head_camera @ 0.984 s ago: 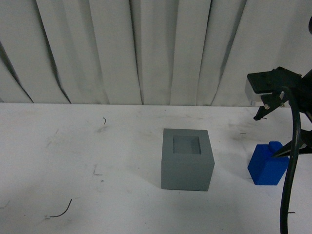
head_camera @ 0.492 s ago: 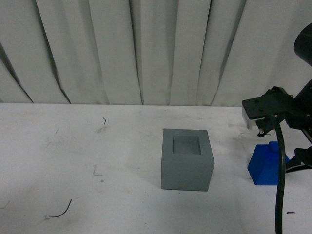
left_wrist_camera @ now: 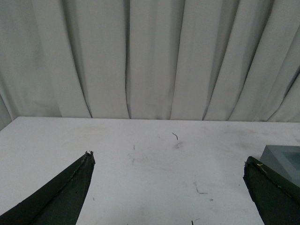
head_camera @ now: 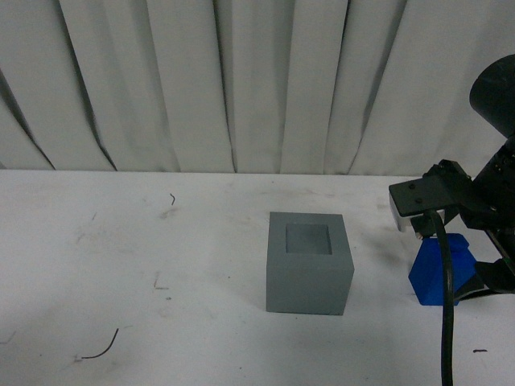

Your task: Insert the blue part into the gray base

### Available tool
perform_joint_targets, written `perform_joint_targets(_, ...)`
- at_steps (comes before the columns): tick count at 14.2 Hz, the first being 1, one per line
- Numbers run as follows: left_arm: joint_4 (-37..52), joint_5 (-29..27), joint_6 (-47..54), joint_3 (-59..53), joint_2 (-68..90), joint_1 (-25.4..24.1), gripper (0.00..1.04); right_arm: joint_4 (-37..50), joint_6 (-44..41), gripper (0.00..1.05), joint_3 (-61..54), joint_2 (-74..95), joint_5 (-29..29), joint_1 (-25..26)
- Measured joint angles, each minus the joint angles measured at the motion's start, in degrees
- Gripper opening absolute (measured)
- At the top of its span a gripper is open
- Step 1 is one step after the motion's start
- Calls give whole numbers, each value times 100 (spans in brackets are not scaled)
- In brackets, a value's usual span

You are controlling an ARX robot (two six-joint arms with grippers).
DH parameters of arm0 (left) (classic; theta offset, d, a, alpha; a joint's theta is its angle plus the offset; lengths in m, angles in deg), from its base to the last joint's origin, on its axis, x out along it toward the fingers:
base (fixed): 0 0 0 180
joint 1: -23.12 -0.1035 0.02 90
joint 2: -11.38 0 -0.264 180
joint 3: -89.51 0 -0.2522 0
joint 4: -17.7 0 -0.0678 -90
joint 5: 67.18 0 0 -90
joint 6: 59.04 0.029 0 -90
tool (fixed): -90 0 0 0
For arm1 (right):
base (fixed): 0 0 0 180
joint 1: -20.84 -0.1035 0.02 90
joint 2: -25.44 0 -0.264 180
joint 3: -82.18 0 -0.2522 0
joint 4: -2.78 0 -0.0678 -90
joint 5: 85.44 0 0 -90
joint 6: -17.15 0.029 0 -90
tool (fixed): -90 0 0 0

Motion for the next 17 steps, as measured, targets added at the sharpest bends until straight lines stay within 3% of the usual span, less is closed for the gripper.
perform_joint_targets(3,0,0,0,0,0,0,98,90,-2,98,-116,35,107,4)
perform_joint_targets(4,0,0,-2,0,0,0,98,98,-2,90,-116,52,109,4)
perform_joint_targets(7,0,0,0,0,0,0,98,212,-4,54,-131,57,131,7)
perform_joint_targets(8,0,0,0,0,0,0,98,225,-4,48,-133,57,129,17)
perform_joint_targets(13,0,0,0,0,0,0,98,59,-4,47,-109,33,107,83)
perform_joint_targets(17,0,0,0,0,0,0,98,-590,42,47,227,-129,-17,92)
